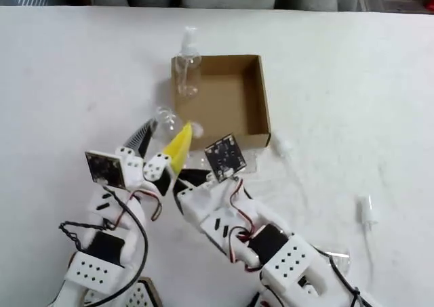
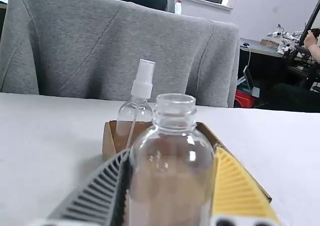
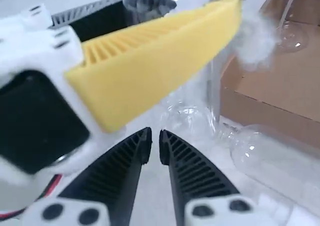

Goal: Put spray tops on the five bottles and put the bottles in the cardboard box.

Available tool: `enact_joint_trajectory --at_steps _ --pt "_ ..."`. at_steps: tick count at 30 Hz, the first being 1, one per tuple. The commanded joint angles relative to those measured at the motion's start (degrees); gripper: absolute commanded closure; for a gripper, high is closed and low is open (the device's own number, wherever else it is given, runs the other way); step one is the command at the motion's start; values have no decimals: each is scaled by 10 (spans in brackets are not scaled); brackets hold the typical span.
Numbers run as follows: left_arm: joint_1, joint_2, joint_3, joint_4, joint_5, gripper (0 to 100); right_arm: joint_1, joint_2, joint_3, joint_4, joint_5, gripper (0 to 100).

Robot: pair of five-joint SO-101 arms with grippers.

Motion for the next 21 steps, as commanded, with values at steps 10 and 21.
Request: enact_joint_trajectory --at_steps 10,21 --pt "11 -8 -7 3 -3 978 55 129 -28 -132 49 981" --pt "7 -8 -5 3 -5 978 52 51 -19 -59 45 981"
